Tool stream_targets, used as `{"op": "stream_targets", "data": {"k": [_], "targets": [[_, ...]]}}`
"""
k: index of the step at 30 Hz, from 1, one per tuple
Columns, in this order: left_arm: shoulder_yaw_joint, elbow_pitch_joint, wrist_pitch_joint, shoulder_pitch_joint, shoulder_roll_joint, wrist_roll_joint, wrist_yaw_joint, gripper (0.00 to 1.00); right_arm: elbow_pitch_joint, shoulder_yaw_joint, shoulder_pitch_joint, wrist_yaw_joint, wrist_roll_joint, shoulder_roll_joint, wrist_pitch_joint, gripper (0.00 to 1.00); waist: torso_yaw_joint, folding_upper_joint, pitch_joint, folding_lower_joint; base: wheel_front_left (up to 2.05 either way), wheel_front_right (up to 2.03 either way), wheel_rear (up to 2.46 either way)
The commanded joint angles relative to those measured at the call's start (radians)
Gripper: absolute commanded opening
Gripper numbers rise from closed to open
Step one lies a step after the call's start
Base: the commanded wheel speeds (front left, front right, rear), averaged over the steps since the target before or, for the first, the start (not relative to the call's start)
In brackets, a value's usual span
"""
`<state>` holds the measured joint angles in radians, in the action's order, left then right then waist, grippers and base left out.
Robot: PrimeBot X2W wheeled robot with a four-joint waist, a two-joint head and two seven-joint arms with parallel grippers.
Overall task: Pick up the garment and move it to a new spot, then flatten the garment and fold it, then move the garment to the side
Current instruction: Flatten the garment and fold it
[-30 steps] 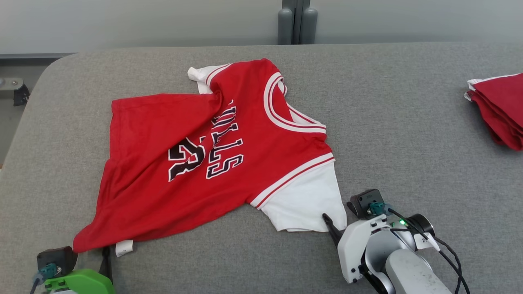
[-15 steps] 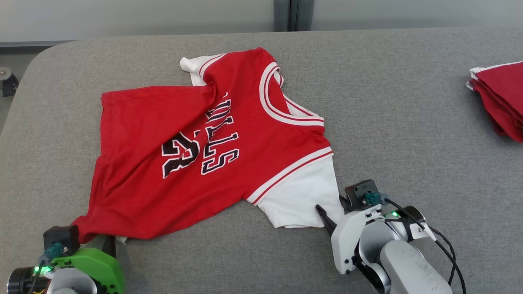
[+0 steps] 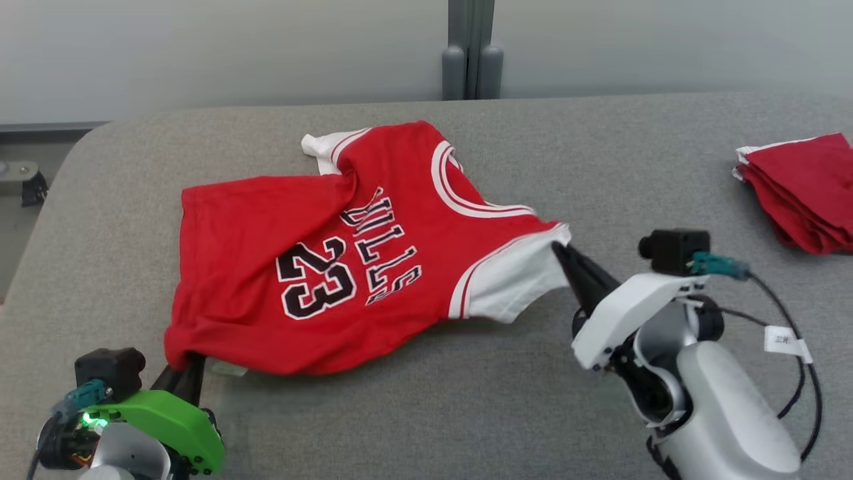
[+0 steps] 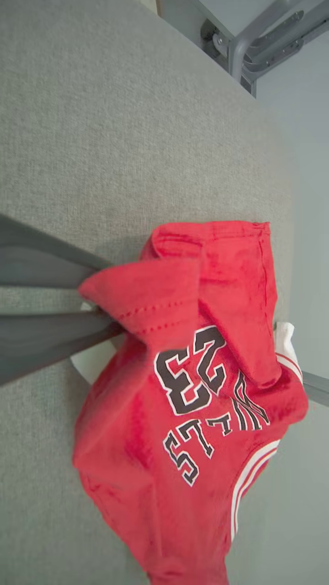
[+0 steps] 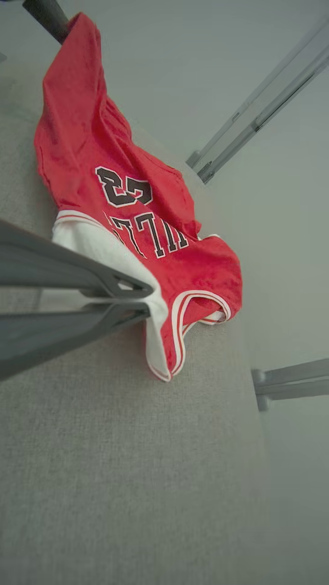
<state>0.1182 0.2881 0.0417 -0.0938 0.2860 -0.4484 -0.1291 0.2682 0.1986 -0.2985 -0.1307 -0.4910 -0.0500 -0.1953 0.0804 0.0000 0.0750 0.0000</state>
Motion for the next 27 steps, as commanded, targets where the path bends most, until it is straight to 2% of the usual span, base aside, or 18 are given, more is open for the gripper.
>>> {"op": "stream_targets", "data": {"k": [1, 9, 12, 15, 17, 20, 24, 27], "targets": [[0.006, -0.062, 0.037, 0.025, 0.017, -0.044, -0.002, 0.00, -0.051, -0.027, -0.003, 0.000, -0.020, -0.017, -0.018, 0.00, -0.016, 0.0000, -0.065, 0.0000, 0.00, 0.00, 0.00], [0.009, -0.541, 0.306, 0.112, 0.079, -0.287, -0.002, 0.00, -0.442, -0.214, -0.027, 0.000, -0.129, -0.039, -0.183, 0.00, -0.054, 0.0000, -0.110, 0.0000, 0.00, 0.00, 0.00], [0.000, -0.688, 0.404, 0.085, 0.098, -0.394, 0.001, 0.00, -0.550, -0.277, -0.066, 0.000, -0.155, -0.032, -0.252, 0.00, -0.070, 0.0000, -0.105, 0.0000, 0.00, 0.00, 0.00], [-0.017, -0.800, 0.501, 0.021, 0.117, -0.504, 0.026, 0.00, -0.624, -0.332, -0.142, 0.000, -0.167, -0.027, -0.325, 0.00, -0.088, 0.0000, -0.091, 0.0000, 0.00, 0.00, 0.00], [-0.031, -0.845, 0.556, -0.034, 0.124, -0.570, 0.052, 0.00, -0.650, -0.361, -0.205, 0.000, -0.145, -0.030, -0.366, 0.00, -0.102, 0.0000, -0.073, 0.0000, 0.00, 0.00, 0.00], [-0.052, -0.869, 0.620, -0.142, 0.156, -0.613, 0.081, 0.00, -0.647, -0.387, -0.307, 0.000, -0.114, -0.028, -0.416, 0.00, -0.122, 0.0000, -0.021, 0.0000, 0.00, 0.00, 0.00], [-0.071, -0.810, 0.674, -0.311, 0.184, -0.646, 0.103, 0.00, -0.572, -0.396, -0.457, 0.000, -0.050, -0.023, -0.449, 0.00, -0.141, 0.0000, 0.077, 0.0000, 0.00, 0.00, 0.00], [-0.070, -0.706, 0.694, -0.466, 0.198, -0.627, 0.110, 0.00, -0.480, -0.396, -0.584, 0.000, 0.011, -0.012, -0.432, 0.00, -0.146, 0.0000, 0.178, 0.0000, 0.00, 0.00, 0.00]]}}
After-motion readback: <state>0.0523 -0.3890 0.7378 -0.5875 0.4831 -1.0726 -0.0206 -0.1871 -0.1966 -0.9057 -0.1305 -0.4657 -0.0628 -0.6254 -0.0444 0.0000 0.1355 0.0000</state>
